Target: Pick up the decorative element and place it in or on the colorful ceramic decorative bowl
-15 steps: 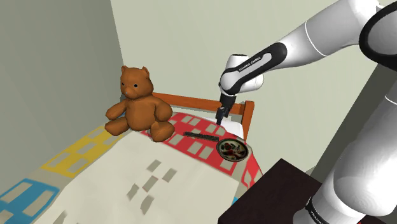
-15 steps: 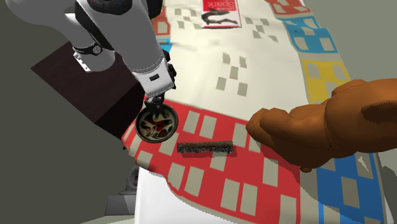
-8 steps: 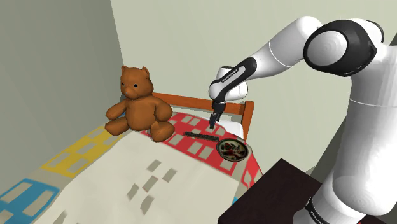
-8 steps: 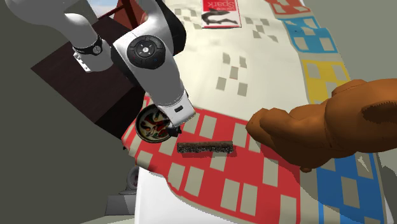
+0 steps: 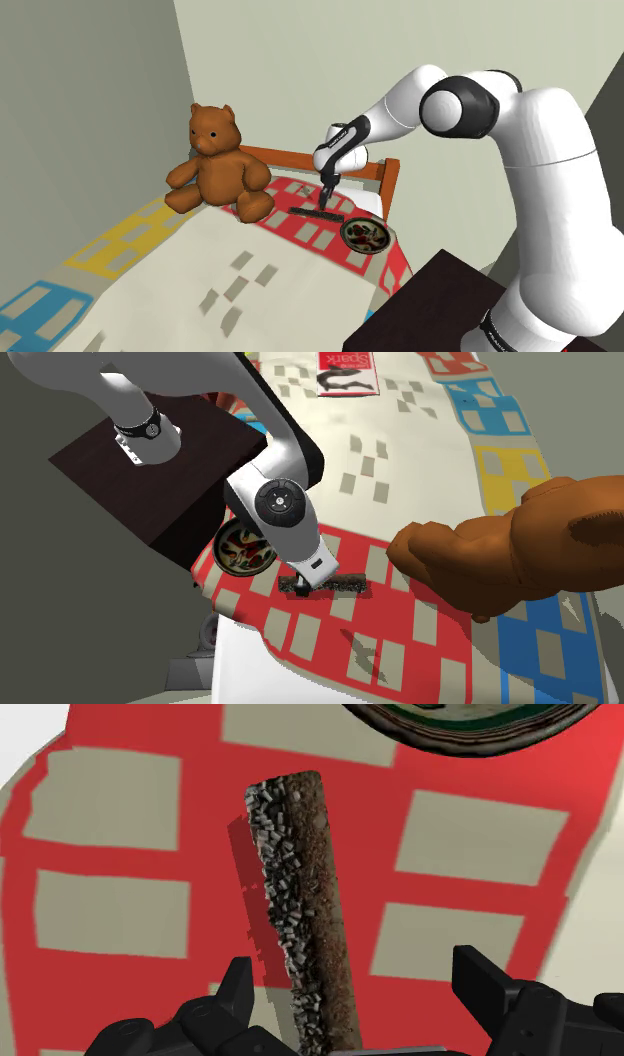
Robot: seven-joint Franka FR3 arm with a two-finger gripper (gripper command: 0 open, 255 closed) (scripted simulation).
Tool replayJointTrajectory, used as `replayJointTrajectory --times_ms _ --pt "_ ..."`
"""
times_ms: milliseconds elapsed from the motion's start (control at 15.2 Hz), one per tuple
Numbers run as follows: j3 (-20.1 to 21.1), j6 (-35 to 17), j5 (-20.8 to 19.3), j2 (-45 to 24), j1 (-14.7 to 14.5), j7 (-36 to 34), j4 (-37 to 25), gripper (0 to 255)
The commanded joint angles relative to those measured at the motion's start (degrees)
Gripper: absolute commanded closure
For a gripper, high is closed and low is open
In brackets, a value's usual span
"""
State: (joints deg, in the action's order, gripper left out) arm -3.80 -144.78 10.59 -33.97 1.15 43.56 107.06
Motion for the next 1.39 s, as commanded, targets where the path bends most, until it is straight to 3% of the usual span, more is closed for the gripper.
replayJointTrajectory --times_ms 0,132,594,1122,1188,1320 --pt "0.6 0.1 -0.2 -4.8 0.4 1.3 -5.0 0" --pt "0.9 0.4 -0.4 -8.1 0.7 2.1 -8.7 0" --pt "1.4 -2.4 0.0 -13.3 0.8 2.3 -11.1 0" --pt "1.4 -2.4 0.0 -13.3 0.8 2.3 -11.1 0" --pt "1.4 -2.4 0.0 -13.3 0.8 2.3 -11.1 255" --pt "1.4 -2.4 0.0 -13.3 0.8 2.3 -11.1 255"
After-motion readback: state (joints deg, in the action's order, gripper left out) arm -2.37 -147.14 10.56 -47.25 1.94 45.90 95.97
